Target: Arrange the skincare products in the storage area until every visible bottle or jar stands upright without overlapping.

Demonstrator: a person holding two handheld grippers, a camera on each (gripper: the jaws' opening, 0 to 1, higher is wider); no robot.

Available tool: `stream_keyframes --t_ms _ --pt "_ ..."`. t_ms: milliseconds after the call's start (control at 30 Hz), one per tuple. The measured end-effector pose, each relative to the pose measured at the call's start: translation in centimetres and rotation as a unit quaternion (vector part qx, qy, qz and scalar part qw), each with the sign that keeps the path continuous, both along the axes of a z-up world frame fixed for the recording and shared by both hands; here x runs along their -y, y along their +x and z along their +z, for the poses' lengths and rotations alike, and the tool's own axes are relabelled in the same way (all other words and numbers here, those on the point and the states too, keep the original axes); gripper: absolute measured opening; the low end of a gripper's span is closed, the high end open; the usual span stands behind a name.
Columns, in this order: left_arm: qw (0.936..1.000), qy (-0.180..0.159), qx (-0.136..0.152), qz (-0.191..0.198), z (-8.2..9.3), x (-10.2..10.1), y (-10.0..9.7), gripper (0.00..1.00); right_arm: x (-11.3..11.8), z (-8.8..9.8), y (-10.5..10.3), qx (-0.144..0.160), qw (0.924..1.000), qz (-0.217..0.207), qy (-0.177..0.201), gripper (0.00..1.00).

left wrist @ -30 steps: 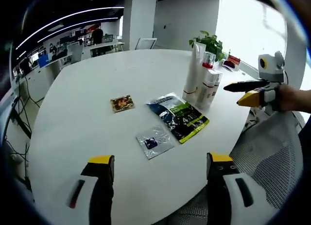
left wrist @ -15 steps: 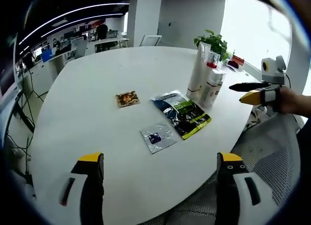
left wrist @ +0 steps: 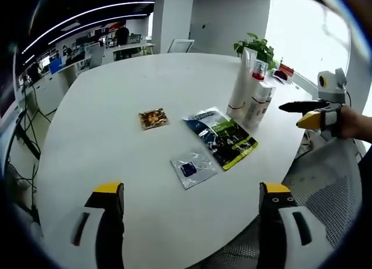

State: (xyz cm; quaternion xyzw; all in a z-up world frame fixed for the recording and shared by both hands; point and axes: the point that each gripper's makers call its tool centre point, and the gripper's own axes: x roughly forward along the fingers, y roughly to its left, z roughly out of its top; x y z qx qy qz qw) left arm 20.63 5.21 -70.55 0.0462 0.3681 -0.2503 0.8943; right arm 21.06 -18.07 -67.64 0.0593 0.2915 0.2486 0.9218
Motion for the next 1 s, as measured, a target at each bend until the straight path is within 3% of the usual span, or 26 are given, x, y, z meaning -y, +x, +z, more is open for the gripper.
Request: stream_keyframes --t_ms 233,1000 --pt "0.9999 0.005 0.004 0.010 -0.3 0.1 2.9 0.92 0.0 -0.2 0.0 -0.003 1.0000 0.001 -0.008 1.00" --pt "0.9990 0.021 -0.036 0.016 -3.6 1.0 12.5 0.82 0.4 -0.9 0.1 -0.014 0.9995 -0.010 -0.025 1.00"
